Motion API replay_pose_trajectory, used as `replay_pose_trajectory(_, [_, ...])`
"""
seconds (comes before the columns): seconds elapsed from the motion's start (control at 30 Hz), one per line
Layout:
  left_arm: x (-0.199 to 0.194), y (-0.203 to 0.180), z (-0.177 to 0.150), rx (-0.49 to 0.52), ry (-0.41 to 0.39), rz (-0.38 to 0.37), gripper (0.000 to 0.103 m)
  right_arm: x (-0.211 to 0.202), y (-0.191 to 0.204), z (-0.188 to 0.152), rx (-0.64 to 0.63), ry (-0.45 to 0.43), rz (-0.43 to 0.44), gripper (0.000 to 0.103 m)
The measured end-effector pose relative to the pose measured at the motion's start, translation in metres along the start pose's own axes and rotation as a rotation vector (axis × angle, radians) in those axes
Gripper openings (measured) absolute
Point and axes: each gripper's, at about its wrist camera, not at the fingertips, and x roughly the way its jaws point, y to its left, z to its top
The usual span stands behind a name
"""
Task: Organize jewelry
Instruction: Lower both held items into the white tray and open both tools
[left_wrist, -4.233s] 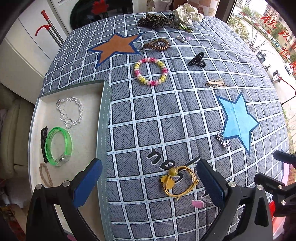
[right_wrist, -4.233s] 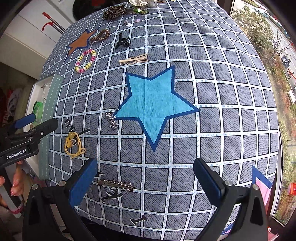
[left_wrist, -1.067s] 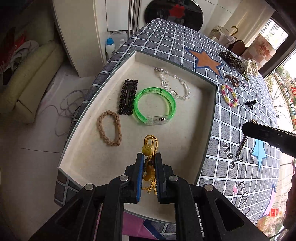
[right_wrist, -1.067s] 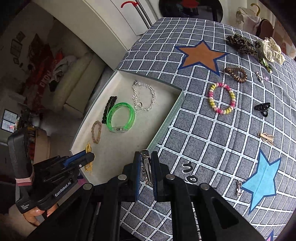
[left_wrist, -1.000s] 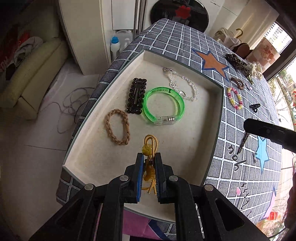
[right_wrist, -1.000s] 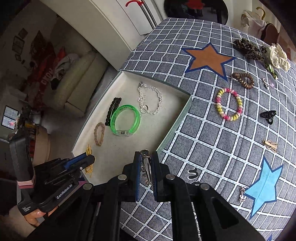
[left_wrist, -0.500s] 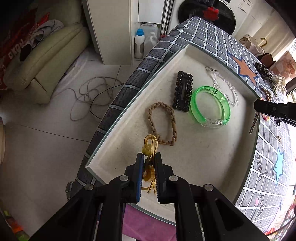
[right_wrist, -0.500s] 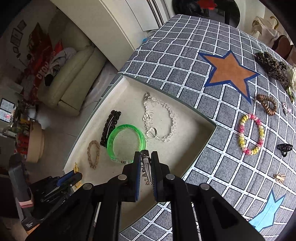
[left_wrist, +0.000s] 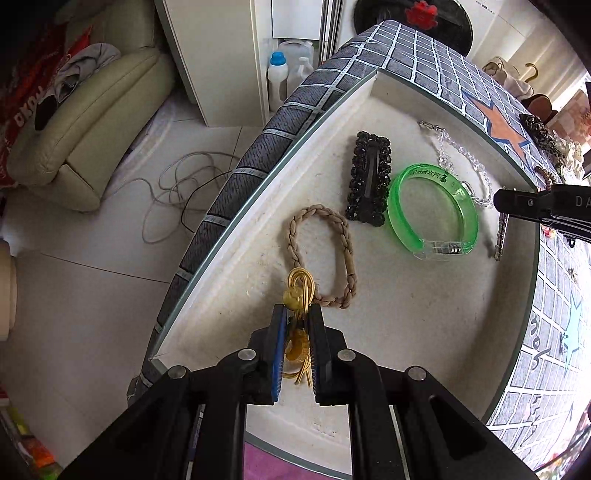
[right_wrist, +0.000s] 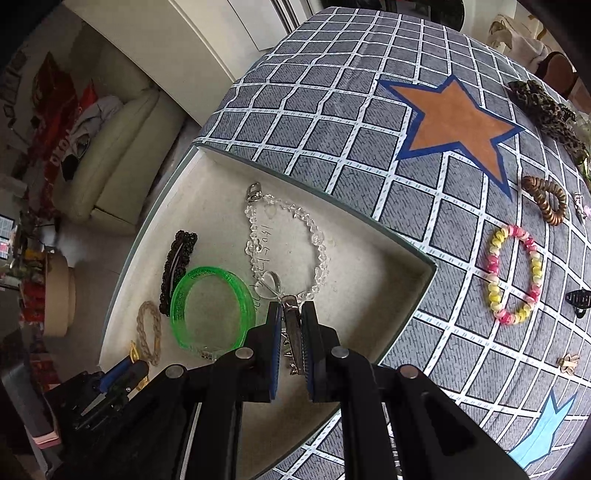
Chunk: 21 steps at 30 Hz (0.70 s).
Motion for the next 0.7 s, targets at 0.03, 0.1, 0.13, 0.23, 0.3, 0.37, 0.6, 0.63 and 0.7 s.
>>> replay_pose_trajectory(0.03, [-0.001, 0.001, 0.0, 0.009, -0.003, 0.005, 0.019, 0.002, -0.001, 0.001, 0.005, 0.0, -0.001, 0.012])
replay_pose_trajectory(0.1, [-0.002, -0.001, -0.001, 0.02, -0.005, 0.017, 0.019, 0.005, -0.002, 0.002, 0.016, 0.0, -0.006, 0.012])
replay_pose_trajectory(0.13, [-0.002, -0.003, -0.002, 0.024, -0.005, 0.023, 0.019, 0.007, -0.003, 0.002, 0.02, 0.002, -0.008, 0.012])
replay_pose_trajectory(0.23, [-0.001, -0.007, 0.0, 0.035, -0.004, 0.038, 0.019, 0.011, -0.005, 0.001, 0.024, 0.009, -0.015, 0.012])
replay_pose_trajectory(0.3, [-0.002, -0.009, 0.0, 0.042, -0.003, 0.048, 0.019, 0.014, -0.006, 0.0, 0.024, 0.014, -0.02, 0.012])
replay_pose_trajectory(0.37, [-0.002, -0.01, 0.0, 0.051, -0.002, 0.054, 0.019, 0.014, -0.005, -0.001, 0.021, 0.007, -0.02, 0.012])
replay_pose_trajectory(0.6, [-0.002, -0.022, 0.002, 0.074, 0.007, 0.077, 0.019, 0.016, -0.004, -0.001, 0.017, 0.009, -0.023, 0.013])
replay_pose_trajectory(0.63, [-0.002, -0.024, 0.002, 0.074, 0.008, 0.08, 0.019, 0.017, -0.003, -0.001, 0.016, 0.009, -0.023, 0.013])
replay_pose_trajectory(0.7, [-0.003, -0.026, 0.003, 0.075, 0.01, 0.084, 0.019, 0.016, -0.003, -0.001, 0.016, 0.01, -0.016, 0.024])
